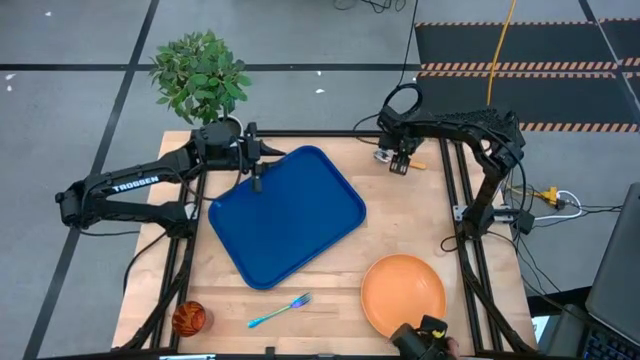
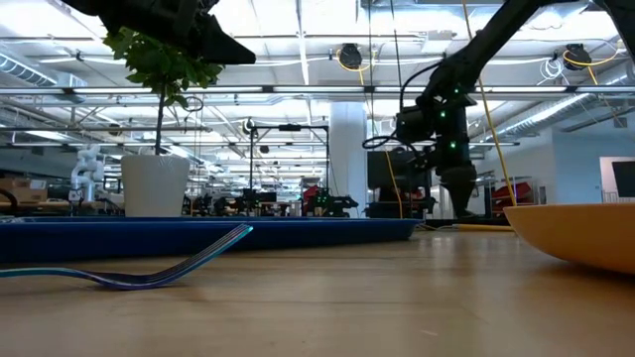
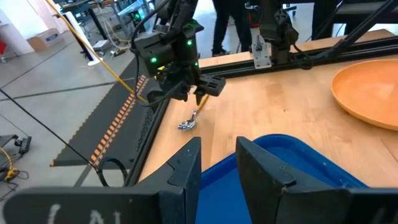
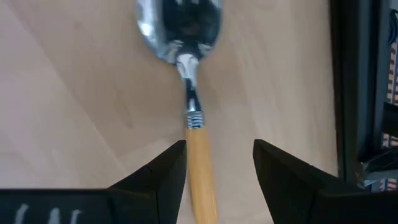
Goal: Pick and place plate/cup/fork/spoon on tray
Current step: Put the spoon on the right side of the serving tray
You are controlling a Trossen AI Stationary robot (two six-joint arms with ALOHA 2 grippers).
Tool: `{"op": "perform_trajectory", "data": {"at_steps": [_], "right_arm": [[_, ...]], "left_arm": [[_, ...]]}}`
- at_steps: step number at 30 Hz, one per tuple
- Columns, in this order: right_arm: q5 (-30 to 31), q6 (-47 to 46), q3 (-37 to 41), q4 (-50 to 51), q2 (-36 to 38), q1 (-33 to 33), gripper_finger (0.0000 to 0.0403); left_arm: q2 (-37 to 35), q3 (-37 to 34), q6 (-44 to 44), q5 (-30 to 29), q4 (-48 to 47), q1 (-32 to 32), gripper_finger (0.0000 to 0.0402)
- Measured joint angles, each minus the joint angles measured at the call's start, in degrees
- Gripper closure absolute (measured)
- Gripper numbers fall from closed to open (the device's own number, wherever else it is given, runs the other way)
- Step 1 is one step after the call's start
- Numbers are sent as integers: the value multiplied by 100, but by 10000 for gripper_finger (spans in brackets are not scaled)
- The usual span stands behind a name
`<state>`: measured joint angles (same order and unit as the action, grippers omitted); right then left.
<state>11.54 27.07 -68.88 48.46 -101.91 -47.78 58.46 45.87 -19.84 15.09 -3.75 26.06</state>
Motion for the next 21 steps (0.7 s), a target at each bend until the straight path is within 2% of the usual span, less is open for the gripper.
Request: {"op": "perform_trajectory", "data": {"at_steps": [6, 21], "right_arm": [[-483, -31, 10, -76, -8, -154, 222], [-561, -9, 101, -440, -411, -205, 223]], "left_arm": [[0, 0, 21, 7, 2, -2, 298], [0, -2, 105, 7, -33, -4, 298]]}}
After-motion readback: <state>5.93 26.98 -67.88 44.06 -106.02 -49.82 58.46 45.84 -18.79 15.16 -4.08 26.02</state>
